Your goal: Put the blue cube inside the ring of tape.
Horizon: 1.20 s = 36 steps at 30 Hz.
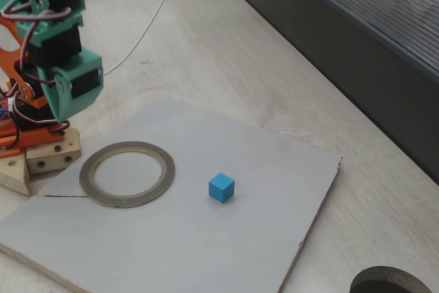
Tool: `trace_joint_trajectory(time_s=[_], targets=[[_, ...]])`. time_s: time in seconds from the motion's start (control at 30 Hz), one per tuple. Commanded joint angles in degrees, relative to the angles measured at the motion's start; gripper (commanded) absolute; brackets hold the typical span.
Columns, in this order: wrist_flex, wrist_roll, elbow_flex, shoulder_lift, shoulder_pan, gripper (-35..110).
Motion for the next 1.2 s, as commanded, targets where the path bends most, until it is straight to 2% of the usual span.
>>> trace_joint_trajectory(time_s=[0.0,0.23,0.43,0.77,1.17], targets=[[0.9,0.4,-5.1,-0.8,0.5,0],[0.4,0.4,-5.9,-8.6,0.1,0],[0.3,0.7,-8.2,-16.3,-7.9,0],[0.3,0.7,-38.0,-41.2,-9.1,0],[0.3,0.4,-63.3,-62.8,-9.1,0]])
